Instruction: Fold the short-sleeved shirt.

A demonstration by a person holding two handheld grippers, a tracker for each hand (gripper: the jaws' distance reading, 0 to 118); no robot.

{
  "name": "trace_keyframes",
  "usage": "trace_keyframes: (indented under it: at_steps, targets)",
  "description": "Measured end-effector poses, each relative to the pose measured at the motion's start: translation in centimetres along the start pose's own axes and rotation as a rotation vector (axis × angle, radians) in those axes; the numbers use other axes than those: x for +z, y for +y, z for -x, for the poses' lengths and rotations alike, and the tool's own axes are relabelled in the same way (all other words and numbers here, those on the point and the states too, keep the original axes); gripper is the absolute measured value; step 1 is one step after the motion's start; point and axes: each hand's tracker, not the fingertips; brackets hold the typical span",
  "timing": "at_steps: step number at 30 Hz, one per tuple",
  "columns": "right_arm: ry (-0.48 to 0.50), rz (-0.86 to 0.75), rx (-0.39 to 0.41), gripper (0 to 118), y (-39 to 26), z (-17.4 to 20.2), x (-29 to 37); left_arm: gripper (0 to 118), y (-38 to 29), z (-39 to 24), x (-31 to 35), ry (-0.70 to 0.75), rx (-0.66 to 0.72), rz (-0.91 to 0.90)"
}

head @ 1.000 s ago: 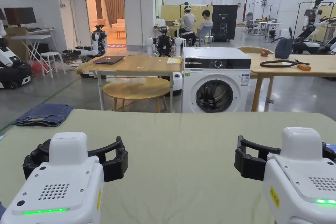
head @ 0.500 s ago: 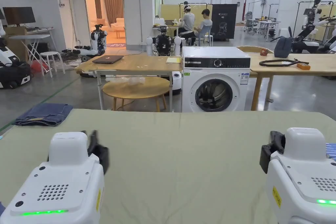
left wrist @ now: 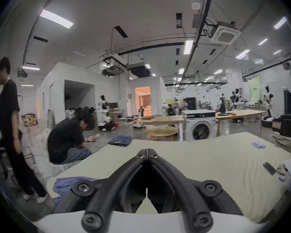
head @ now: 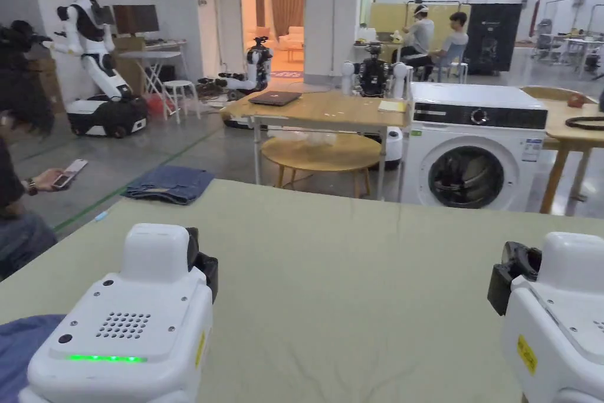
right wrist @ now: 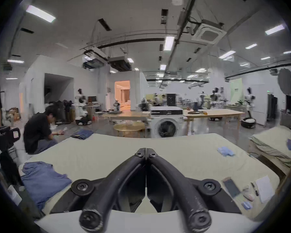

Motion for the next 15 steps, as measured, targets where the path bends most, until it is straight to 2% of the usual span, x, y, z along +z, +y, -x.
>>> trace_keyframes:
  at_steps: [5,9,12,15]
  targets:
    - [0.346,0.029,0.018,0,-0.3,10.8,-1.6,0,-0.6,9.1,2.5,0.227,-0.009,0.067]
    - [0.525,0.050,0.076,0,-1.5,17.5,-0.9,0,-0.8,15.3,4.0,0.366,-0.032,0.150]
    - [0.602,0.073,0.117,0,-2.6,20.3,-0.4,0,-0.7,18.5,3.6,0.384,-0.040,0.218]
    - [0.629,0.100,0.133,0,-3.1,21.1,-0.8,0,-1.1,20.0,1.4,0.353,-0.058,0.340]
